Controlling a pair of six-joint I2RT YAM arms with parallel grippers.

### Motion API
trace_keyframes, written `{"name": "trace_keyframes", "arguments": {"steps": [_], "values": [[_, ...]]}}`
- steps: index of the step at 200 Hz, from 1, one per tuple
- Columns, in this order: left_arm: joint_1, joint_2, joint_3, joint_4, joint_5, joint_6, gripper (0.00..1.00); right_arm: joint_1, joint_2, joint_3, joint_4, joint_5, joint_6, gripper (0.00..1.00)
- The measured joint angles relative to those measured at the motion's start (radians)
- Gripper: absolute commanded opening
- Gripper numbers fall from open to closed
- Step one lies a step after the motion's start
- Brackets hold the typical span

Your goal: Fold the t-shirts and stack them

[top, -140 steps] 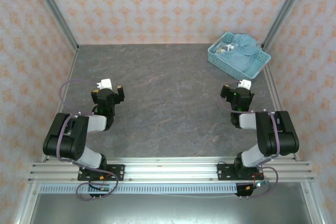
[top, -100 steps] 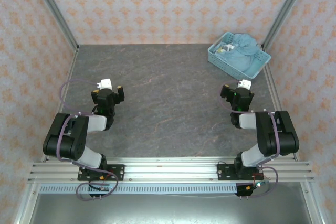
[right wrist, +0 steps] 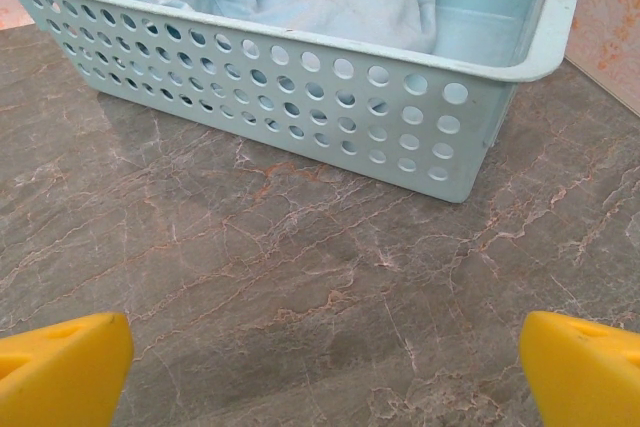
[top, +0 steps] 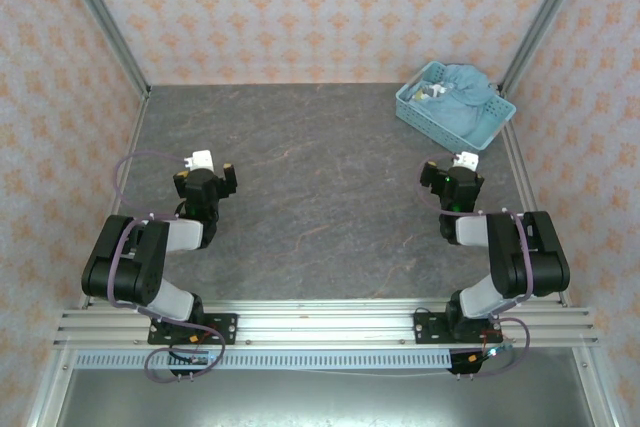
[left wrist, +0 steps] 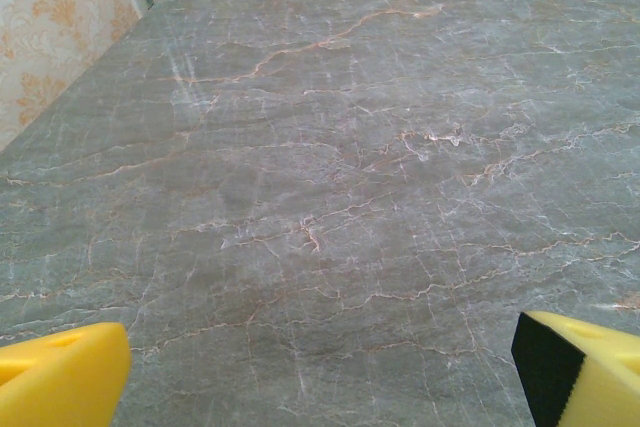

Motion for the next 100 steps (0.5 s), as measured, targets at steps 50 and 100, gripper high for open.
{"name": "trace_keyframes", "arguments": {"steps": [50,100], "values": [[-0.060,-0.125,0.093,-0.211,-0.037,0.039,1.00,0.069,-0.213,0.175,-0.354,0.131,0.020,0.99],[-0.072,-0.163,0.770,-0.882,-0.200,-0.347,1.00,0.014,-0.148,0.903,-0.834,0.141,0.355,0.98]]}}
